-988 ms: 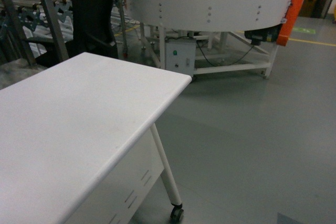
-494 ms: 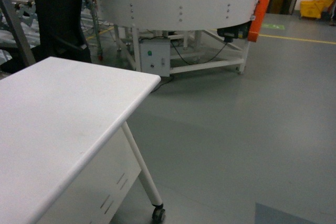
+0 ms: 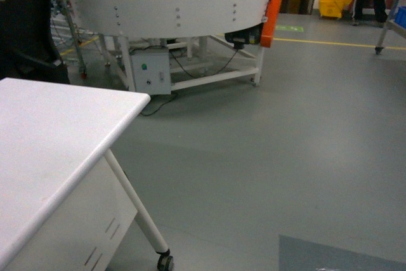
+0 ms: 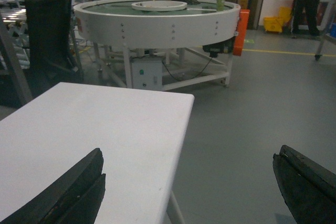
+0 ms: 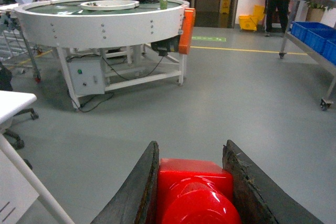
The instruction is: Pick red block from blue box to shelf
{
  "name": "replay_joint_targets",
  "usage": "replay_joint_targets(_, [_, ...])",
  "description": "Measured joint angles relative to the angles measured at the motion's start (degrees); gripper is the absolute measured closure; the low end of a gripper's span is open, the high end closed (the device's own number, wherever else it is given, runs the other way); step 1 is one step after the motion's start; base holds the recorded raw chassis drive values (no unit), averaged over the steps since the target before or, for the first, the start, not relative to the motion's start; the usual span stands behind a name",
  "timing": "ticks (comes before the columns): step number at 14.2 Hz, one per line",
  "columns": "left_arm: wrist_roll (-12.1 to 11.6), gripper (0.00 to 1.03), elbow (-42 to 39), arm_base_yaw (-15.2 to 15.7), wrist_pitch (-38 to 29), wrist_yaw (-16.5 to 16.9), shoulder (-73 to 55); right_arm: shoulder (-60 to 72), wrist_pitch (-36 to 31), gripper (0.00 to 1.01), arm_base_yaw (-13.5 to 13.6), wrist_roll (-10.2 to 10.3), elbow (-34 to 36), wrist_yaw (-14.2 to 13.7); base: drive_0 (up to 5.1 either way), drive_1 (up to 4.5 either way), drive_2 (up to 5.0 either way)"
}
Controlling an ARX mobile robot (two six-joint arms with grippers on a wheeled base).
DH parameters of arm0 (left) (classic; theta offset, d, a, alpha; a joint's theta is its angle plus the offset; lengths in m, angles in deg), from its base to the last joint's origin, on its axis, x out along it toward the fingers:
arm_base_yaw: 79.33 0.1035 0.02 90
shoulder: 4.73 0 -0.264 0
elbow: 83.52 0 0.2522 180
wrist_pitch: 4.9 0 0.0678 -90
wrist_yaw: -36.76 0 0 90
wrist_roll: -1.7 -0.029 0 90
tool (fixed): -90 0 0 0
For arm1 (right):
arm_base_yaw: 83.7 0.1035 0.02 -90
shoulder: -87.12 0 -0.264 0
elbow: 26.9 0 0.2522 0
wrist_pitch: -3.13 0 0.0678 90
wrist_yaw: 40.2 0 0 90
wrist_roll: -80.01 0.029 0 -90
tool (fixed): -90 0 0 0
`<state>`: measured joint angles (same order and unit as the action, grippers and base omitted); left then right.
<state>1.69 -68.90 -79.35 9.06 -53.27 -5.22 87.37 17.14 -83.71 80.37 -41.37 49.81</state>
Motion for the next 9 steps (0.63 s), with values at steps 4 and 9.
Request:
replay_joint_targets(4, [0.00,0.05,0.00,0.00,0.00,0.00,0.00,0.00,0.02,0.72,0.00,-0.02,0.00,0.02,-1.5,-1.48,-1.5])
replay_joint_targets(9, [0.00,0.05,0.00,0.00,0.00,0.00,0.00,0.00,0.02,0.72,0.00,-0.02,0.00,0.02,-1.5,-1.48,-1.5])
